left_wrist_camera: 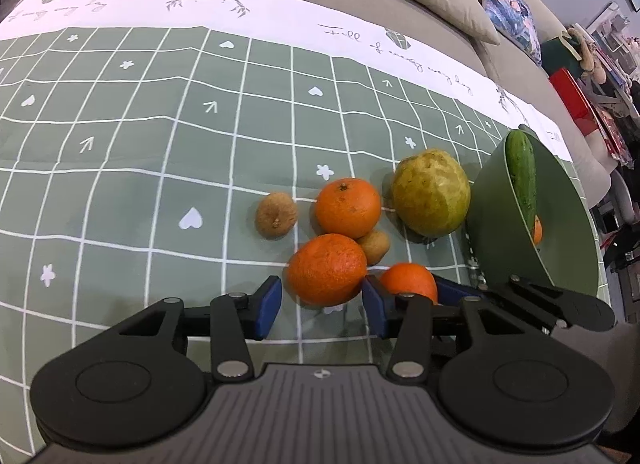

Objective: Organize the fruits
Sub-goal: 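Grasp an orange with the left gripper while the right gripper grasps another orange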

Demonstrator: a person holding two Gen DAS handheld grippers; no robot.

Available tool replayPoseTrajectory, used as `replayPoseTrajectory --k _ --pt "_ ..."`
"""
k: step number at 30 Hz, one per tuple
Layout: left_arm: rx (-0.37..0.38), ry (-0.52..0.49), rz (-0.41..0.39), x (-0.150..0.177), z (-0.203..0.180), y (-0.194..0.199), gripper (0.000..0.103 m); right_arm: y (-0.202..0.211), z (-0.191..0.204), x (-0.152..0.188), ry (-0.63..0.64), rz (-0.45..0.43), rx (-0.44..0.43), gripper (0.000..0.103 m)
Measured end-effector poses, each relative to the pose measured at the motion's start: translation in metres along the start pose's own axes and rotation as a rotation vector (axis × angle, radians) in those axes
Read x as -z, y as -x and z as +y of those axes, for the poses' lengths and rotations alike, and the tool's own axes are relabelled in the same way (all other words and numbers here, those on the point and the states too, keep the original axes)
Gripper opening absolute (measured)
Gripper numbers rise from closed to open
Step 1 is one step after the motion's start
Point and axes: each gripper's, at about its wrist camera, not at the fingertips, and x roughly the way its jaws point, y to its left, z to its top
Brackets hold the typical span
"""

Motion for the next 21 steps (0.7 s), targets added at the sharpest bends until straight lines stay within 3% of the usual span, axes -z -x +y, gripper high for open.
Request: replayPoseTrajectory --k 7,11,21 --pt "0.015 0.002 0.007 -0.003 -0.007 -0.016 0.058 0.005 -0.014 0.007 -0.042 0.011 0.017 0.035" --pt "0.02 -0.009 0.001 -0.001 -0.011 -0.017 0.052 0.006 -0.017 0.008 -0.054 0.012 0.01 0.035" --pt "0.006 -0.072 -0.014 0.01 -0.024 0.005 0.05 0.023 -0.018 0.008 -0.061 -0.017 -0.007 0.034"
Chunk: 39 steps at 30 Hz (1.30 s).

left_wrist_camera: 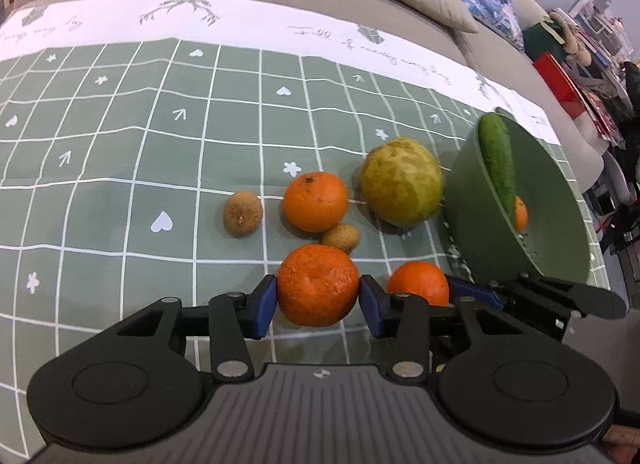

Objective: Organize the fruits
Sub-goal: 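Grasp an orange with the left gripper while the right gripper grasps another orange, then carry the orange in the left gripper while the right gripper carries its orange over the colander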

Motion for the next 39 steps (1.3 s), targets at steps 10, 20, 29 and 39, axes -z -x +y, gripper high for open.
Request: replayPoseTrajectory --k 10,20,29,39 --pt "0.022 -0.089 -0.041 0.013 -0.035 0.042 0.05 0.051 -0.004 0.009 0.018 -0.08 -0.017 0.034" --pt "0.049 -0.202 -0.065 0.01 -0.084 0.053 0.05 0.091 -0.024 0.02 0.037 -0.137 0.024 0.034" --pt "0.082 -0.266 -0.061 -0.009 -0.124 0.039 0.05 0.102 -0.06 0.015 0.077 -0.13 0.113 0.034" --pt "0.066 -0.292 0.0 -0.033 -0.168 0.0 0.05 0.087 -0.114 0.0 0.168 -0.04 0.184 0.034"
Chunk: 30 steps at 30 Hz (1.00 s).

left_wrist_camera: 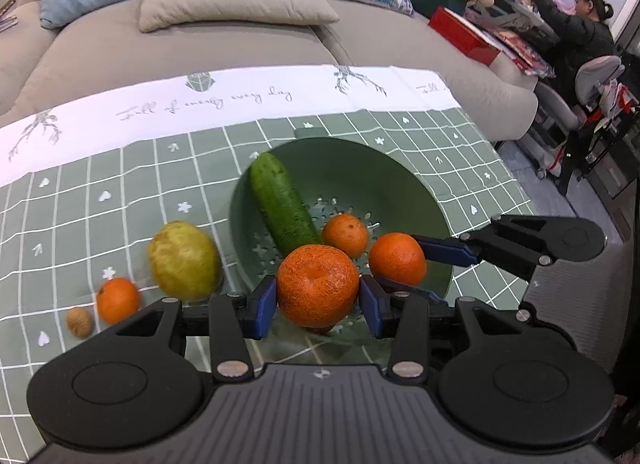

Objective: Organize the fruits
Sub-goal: 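Carry the orange in the left gripper while the right gripper carries its orange over the colander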

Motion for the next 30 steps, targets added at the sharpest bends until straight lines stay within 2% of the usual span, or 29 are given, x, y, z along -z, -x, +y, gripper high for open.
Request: replayPoseTrajectory --k 6,15,20,26,30 --pt "-0.055 0.007 0.061 -0.01 -0.009 -0.024 0.05 -0.025 -0.02 -0.003 0.065 0.091 -0.018 0.034" --pt "-0.09 0.044 0.124 -0.016 -0.008 -0.05 0.05 -0.054 -0.028 -0.001 0.132 0.192 -0.045 0.034" --pt "-0.101 0.037 0.155 -0.014 -0.005 -0.059 0.05 -0.061 -0.03 -0.001 0.121 0.21 -0.053 0.035" --pt "-0.087 0.027 0.156 -0.014 -0.005 -0.061 0.051 -0.064 -0.028 -0.002 0.117 0.223 -0.053 0.035" --pt "-0.083 0.034 0.156 -0.014 -0.003 -0.06 0.054 -0.061 -0.024 -0.004 0.136 0.222 -0.047 0.04"
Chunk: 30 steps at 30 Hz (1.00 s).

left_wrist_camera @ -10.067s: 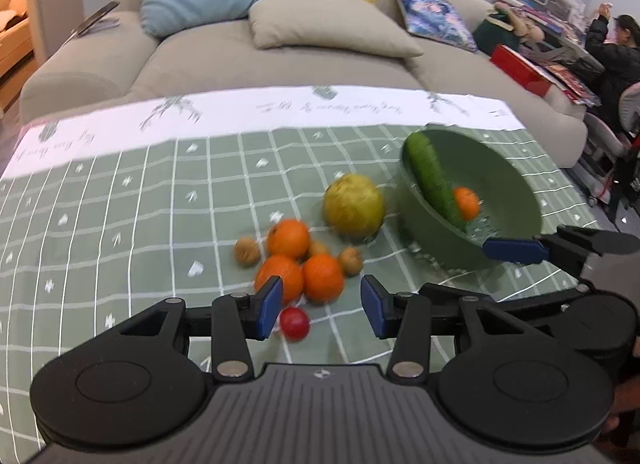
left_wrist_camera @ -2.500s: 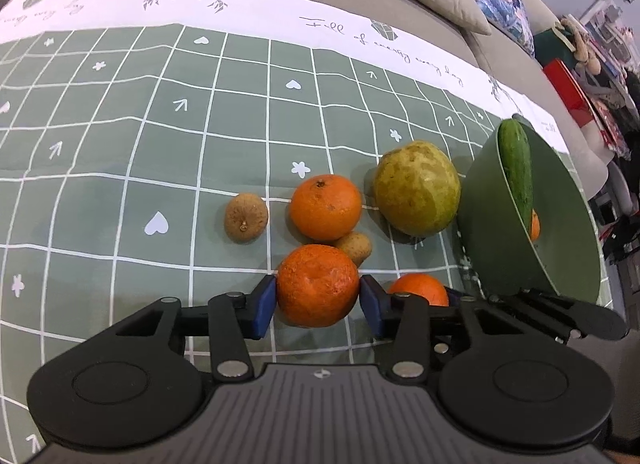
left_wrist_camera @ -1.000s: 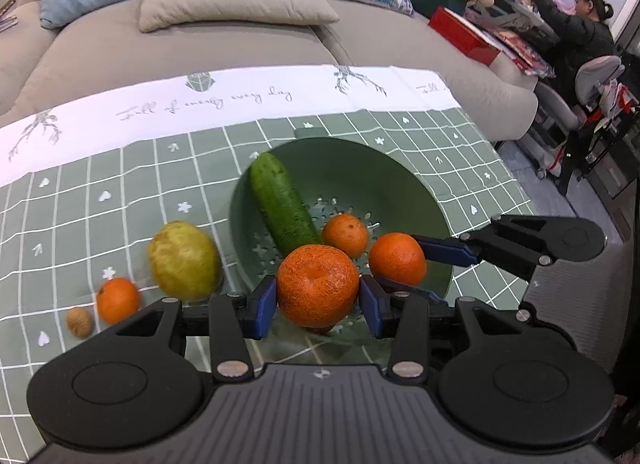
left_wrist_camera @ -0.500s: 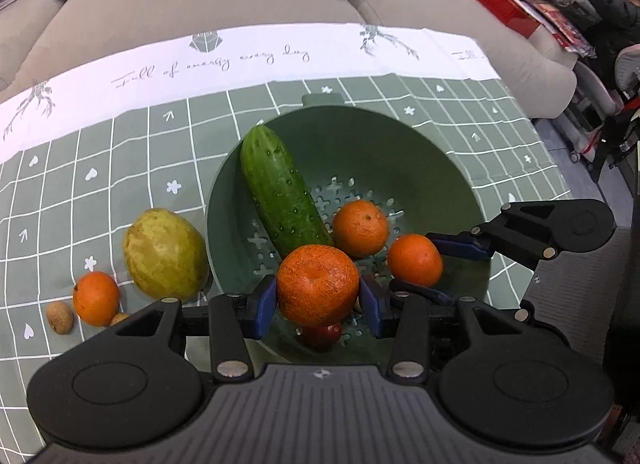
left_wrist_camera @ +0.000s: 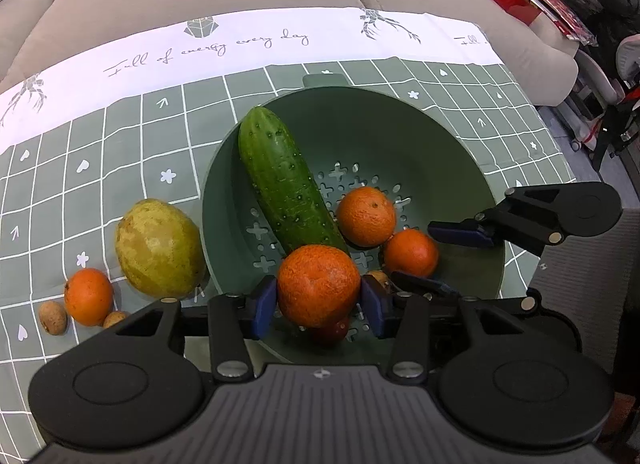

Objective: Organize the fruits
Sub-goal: 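Open the left gripper over the colander while the right gripper releases its orange there, then withdraw both open grippers from the colander toward the pear and kiwis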

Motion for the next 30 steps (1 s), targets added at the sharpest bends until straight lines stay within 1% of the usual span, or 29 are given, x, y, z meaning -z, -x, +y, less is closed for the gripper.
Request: replayPoseTrajectory --k 3,5,7,9,12,14,16,23,30 --pt "0.01 0.005 -0.003 0.001 0.001 0.004 0.056 0.004 0.003 -0.001 0.006 0.0 0.018 0.046" --pt "0.026 0.005 -0.02 0.002 0.001 0.01 0.059 0.008 0.002 -0.001 0.006 -0.004 0.026 0.05" --pt "0.038 0.004 -0.035 0.002 0.001 0.018 0.059 0.012 0.003 -0.002 0.005 -0.006 0.037 0.055" --pt "0.045 0.005 -0.052 0.003 0.001 0.027 0.059 0.017 0.004 -0.002 0.007 -0.011 0.054 0.058" --pt "0.054 0.012 -0.08 0.006 0.005 0.041 0.059 0.028 0.008 -0.004 0.005 -0.023 0.075 0.065" --pt "0.054 0.013 -0.098 0.008 0.008 0.05 0.059 0.036 0.011 -0.005 -0.001 -0.037 0.084 0.067" --pt "0.045 0.011 -0.117 0.012 0.012 0.06 0.059 0.044 0.015 -0.006 -0.016 -0.056 0.091 0.071" --pt "0.021 0.035 -0.166 0.027 0.035 0.088 0.059 0.065 0.037 -0.01 -0.102 -0.146 0.069 0.072" --pt "-0.02 0.045 -0.228 0.047 0.06 0.109 0.059 0.076 0.076 -0.01 -0.201 -0.229 0.041 0.072"
